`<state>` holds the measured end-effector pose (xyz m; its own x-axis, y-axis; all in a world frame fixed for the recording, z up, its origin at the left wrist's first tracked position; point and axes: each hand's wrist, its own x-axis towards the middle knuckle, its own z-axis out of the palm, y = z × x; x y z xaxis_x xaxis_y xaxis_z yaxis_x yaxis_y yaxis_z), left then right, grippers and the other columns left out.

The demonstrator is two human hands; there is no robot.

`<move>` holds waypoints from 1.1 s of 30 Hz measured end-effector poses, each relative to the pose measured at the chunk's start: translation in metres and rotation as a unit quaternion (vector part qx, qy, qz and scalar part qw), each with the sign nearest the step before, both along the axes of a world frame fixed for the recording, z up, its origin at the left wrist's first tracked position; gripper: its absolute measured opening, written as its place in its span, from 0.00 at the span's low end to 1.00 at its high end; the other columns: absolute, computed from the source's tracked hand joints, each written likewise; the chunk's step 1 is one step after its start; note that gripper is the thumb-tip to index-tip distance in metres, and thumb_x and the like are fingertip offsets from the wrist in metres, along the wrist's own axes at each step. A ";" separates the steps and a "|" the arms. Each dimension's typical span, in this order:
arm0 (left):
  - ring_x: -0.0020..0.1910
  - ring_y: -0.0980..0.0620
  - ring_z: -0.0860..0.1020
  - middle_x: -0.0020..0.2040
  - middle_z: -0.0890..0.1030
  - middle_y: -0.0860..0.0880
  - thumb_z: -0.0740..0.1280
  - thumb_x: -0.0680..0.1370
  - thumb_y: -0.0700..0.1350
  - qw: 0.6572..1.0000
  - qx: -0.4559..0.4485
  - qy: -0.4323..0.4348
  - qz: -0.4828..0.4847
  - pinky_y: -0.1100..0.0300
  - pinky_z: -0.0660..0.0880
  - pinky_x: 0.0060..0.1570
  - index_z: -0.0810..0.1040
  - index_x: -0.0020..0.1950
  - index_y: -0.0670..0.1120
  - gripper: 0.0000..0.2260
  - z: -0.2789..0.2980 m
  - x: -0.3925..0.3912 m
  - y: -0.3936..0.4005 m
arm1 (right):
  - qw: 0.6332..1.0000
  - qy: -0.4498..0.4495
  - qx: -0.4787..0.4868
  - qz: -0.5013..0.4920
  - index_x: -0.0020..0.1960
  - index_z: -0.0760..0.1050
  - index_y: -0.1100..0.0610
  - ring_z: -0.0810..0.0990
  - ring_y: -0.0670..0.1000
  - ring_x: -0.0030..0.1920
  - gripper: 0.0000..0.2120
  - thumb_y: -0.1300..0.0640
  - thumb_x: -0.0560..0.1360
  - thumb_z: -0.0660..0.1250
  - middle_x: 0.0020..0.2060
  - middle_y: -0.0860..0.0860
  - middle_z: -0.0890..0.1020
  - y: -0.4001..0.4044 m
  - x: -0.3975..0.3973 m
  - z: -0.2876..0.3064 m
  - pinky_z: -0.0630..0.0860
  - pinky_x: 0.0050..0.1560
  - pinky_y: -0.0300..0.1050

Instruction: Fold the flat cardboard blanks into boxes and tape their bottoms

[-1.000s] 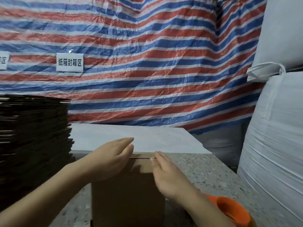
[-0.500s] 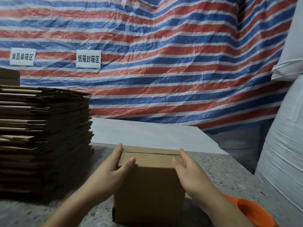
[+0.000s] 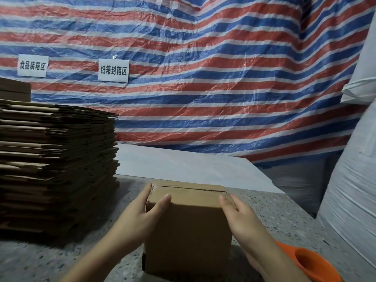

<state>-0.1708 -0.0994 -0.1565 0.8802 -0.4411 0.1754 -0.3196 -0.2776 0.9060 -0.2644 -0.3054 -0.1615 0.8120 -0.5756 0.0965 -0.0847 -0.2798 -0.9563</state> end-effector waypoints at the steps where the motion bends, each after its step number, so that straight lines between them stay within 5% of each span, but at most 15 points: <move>1: 0.75 0.48 0.65 0.79 0.62 0.49 0.58 0.60 0.73 1.000 0.000 0.006 -0.001 0.47 0.64 0.73 0.52 0.81 0.56 0.51 0.001 0.000 0.000 | 1.000 0.002 0.006 0.003 0.81 0.57 0.49 0.61 0.52 0.78 0.32 0.38 0.81 0.59 0.78 0.47 0.63 0.000 0.000 0.001 0.61 0.77 0.56; 12: 0.73 0.50 0.67 0.77 0.65 0.50 0.62 0.65 0.70 1.000 -0.002 0.024 -0.013 0.48 0.64 0.73 0.55 0.80 0.55 0.47 0.004 -0.001 0.006 | 0.999 0.031 0.025 0.028 0.78 0.65 0.51 0.71 0.50 0.72 0.29 0.39 0.82 0.59 0.73 0.47 0.73 -0.004 -0.005 0.003 0.71 0.67 0.50; 14: 0.72 0.53 0.68 0.74 0.69 0.58 0.62 0.66 0.69 1.000 -0.004 0.011 -0.023 0.52 0.67 0.71 0.60 0.78 0.60 0.41 0.006 0.003 0.009 | 0.999 0.023 0.007 0.037 0.75 0.70 0.50 0.79 0.42 0.60 0.24 0.41 0.82 0.60 0.63 0.44 0.80 -0.004 -0.006 0.008 0.77 0.54 0.39; 17: 0.64 0.64 0.68 0.54 0.72 0.80 0.60 0.73 0.67 0.998 -0.050 0.004 -0.030 0.68 0.67 0.58 0.70 0.65 0.70 0.20 0.009 0.010 0.009 | 0.999 -0.012 -0.009 0.037 0.70 0.73 0.45 0.80 0.36 0.50 0.16 0.45 0.83 0.60 0.54 0.38 0.81 -0.005 -0.005 0.017 0.73 0.37 0.29; 21: 0.67 0.63 0.64 0.72 0.68 0.63 0.56 0.81 0.61 0.997 -0.077 0.009 -0.011 0.58 0.61 0.69 0.66 0.76 0.58 0.23 0.008 0.028 0.003 | 0.999 -0.029 -0.013 0.034 0.60 0.73 0.39 0.81 0.36 0.45 0.08 0.49 0.84 0.61 0.51 0.36 0.80 -0.013 0.005 0.020 0.73 0.33 0.28; 23: 0.69 0.63 0.66 0.72 0.71 0.61 0.55 0.83 0.58 0.994 -0.108 0.001 -0.018 0.59 0.62 0.69 0.71 0.73 0.57 0.19 0.009 0.034 0.003 | 0.998 -0.037 -0.019 0.042 0.65 0.71 0.41 0.79 0.37 0.52 0.13 0.54 0.82 0.65 0.58 0.39 0.78 -0.017 0.008 0.016 0.76 0.40 0.29; 27: 0.66 0.60 0.72 0.62 0.79 0.61 0.54 0.85 0.51 0.989 -0.151 -0.007 -0.005 0.57 0.67 0.65 0.78 0.64 0.57 0.14 0.002 0.036 0.003 | 0.997 -0.046 -0.065 0.009 0.77 0.62 0.46 0.66 0.43 0.70 0.33 0.64 0.78 0.70 0.70 0.42 0.69 -0.026 0.009 -0.004 0.68 0.70 0.47; 33: 0.63 0.58 0.71 0.63 0.77 0.59 0.58 0.84 0.51 0.979 -0.193 0.047 0.040 0.58 0.65 0.58 0.74 0.67 0.59 0.12 -0.019 0.032 -0.007 | 0.993 -0.004 -0.116 -0.012 0.79 0.58 0.42 0.67 0.46 0.70 0.39 0.64 0.77 0.71 0.74 0.43 0.68 -0.021 0.013 -0.038 0.64 0.70 0.45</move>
